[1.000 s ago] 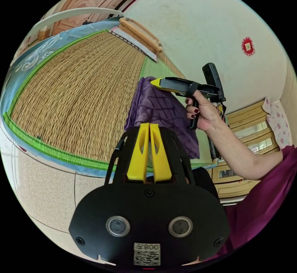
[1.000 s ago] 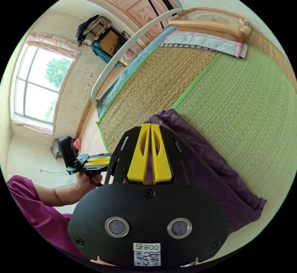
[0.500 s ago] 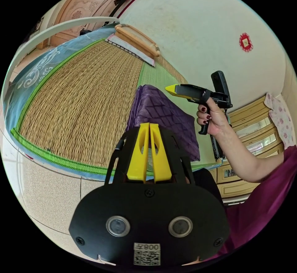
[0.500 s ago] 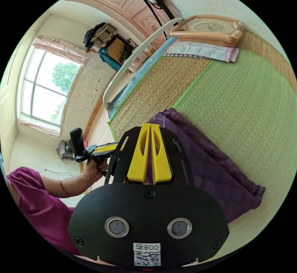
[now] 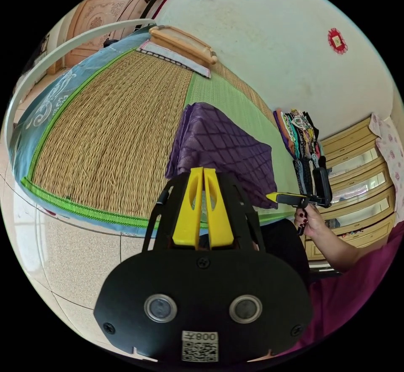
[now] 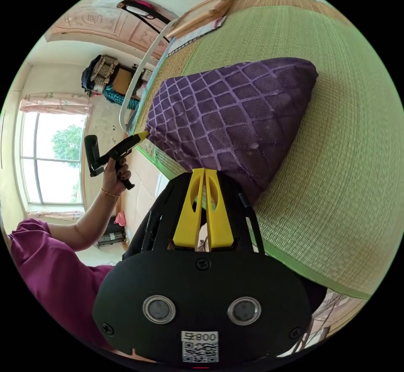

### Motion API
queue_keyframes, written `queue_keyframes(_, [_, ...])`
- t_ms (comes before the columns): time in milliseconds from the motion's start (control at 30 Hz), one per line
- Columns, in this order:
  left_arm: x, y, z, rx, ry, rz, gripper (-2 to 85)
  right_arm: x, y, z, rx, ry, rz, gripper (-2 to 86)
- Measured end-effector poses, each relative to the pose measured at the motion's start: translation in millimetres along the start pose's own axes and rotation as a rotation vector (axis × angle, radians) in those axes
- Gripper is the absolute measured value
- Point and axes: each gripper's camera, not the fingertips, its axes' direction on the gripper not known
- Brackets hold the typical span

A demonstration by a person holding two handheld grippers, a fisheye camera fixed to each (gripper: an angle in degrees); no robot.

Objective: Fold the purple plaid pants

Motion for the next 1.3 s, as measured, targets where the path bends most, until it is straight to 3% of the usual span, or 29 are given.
queue_keyframes(333, [55.5,26.1,49.0,-0.131,0.138,0.053,0.5,69.1,67.5,-3.1,0.031,-0.048,0.107,0.1])
queue_keyframes(633, [119.3,30.0,147.9,-0.383,0.310,0.084,6.9,142.4,137.9,-11.1,0.158,-0.261,0.203,0.7])
queue_keyframes(833, [138.6,30.1,194.7,-0.403,0.355,0.006,7.8,187.8,172.9,-21.6,0.263,-0.361,0.252,2.8])
queue_keyframes(1100, [140.1,38.1,221.8,-0.389,0.367,-0.071,1.8,202.3,142.9,-29.5,0.290,-0.337,0.171,3.7])
queue_keyframes(1300, [149.4,49.6,229.5,-0.396,0.367,-0.038,0.8,193.2,87.1,-12.7,0.195,-0.138,0.080,0.8])
